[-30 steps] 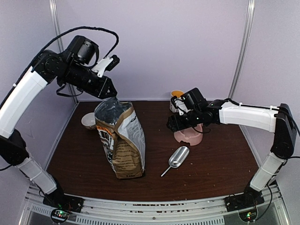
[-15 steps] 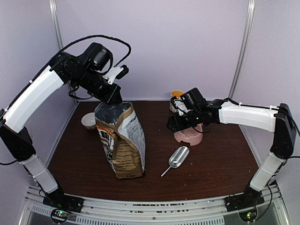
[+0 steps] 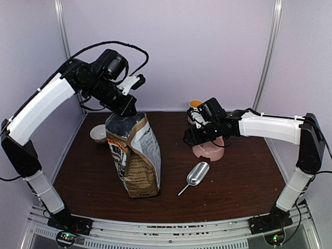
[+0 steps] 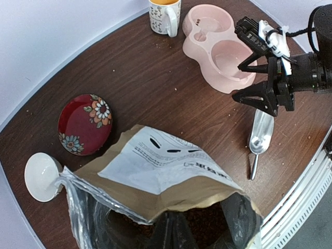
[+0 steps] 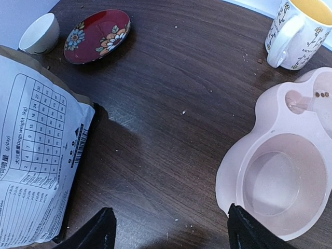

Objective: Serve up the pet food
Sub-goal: Adjust the pet food bag at the center of the board.

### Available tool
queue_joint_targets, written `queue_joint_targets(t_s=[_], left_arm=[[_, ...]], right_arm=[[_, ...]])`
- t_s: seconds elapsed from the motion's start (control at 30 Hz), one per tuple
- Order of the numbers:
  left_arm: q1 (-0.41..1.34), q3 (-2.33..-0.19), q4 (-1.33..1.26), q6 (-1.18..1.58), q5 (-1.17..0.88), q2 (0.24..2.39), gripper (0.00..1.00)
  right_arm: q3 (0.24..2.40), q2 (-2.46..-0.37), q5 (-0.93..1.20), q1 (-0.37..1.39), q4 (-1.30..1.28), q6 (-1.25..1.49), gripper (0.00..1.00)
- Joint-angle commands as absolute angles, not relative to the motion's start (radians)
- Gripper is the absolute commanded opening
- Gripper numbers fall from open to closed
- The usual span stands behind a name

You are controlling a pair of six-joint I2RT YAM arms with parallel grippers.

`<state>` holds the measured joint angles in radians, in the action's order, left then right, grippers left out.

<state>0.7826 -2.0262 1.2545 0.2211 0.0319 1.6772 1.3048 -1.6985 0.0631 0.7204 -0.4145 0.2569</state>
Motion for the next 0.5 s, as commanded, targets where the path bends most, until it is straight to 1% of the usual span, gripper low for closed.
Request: queue_joint_targets(t_s=[0.0,0.1,0.37,0.47], left_arm=[[0.768,-2.007,1.169,0.199,0.025,1.701,0.07],[0.760,-1.993,1.103,0.195,0.009,1.702,0.10],[0.738,-2.001,0.990,0.175,0.040,1.748,0.11],[0.733,-2.009,0.989,0.170,0.052,1.756,0.12]], right_arm=[[1.328,-1.709,0.057,0.724,-0.409,0.246,0.75],[1.321,-1.710,0.057,0.724,-0.408,0.246,0.76],[1.315,-1.707,0.055,0.724,-0.408,0.245,0.76],[1.313,-1.707,0.057,0.724,-0.409,0.246,0.76]])
